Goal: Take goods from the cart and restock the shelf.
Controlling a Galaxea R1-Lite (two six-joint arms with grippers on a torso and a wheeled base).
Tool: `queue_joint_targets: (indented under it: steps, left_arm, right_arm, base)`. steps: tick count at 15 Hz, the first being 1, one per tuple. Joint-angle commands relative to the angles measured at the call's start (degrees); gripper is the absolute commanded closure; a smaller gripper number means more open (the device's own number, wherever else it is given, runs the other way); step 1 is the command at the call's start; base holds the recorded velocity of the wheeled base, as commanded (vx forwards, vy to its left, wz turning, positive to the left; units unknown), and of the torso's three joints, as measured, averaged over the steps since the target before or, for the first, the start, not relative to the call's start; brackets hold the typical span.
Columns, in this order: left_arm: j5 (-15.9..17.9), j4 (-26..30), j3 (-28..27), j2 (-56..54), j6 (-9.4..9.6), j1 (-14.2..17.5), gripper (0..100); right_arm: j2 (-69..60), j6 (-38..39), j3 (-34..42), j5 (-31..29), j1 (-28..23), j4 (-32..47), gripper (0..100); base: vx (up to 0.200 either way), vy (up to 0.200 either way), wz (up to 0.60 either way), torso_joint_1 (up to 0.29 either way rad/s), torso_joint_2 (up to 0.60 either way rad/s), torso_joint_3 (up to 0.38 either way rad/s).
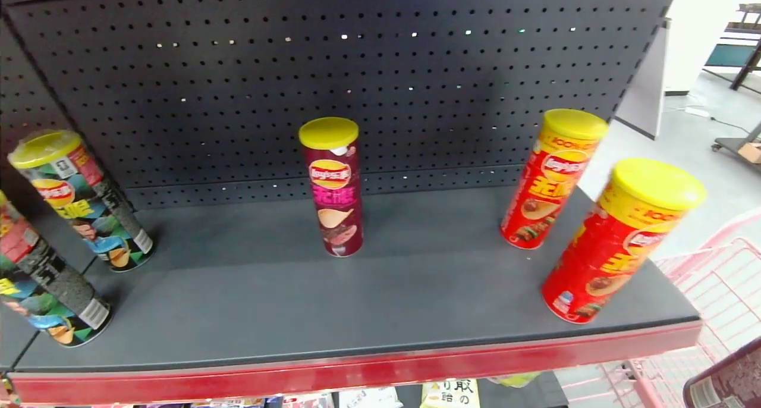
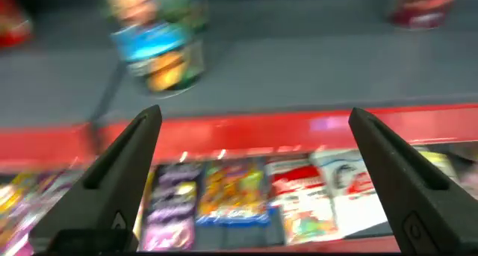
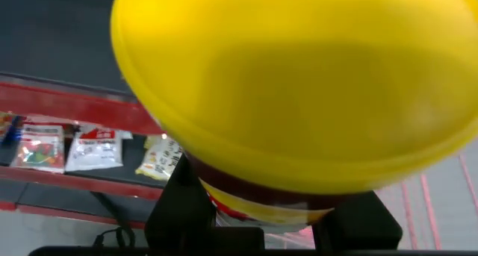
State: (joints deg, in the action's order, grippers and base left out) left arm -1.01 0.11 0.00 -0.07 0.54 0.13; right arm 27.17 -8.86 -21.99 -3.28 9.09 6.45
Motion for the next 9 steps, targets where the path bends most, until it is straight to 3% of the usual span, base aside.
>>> queue_joint_targets:
  steps: [1,9]
  left_arm:
    - [0.0,0.0,0.0,0.1,-0.01,0.0,0]
    - [0.0,0.0,0.0,0.1,-0.01,0.0,0]
  right_arm:
    - [0.1,0.0,0.0,0.1,0.0,-0.1,100]
    - [-6.1,1.1,2.1,-0.5,0.0,0.0,100]
  base:
    - [0.000,0.000,0.00,0.000,0.00,0.000]
    - [0.000,0.000,0.00,0.000,0.00,0.000]
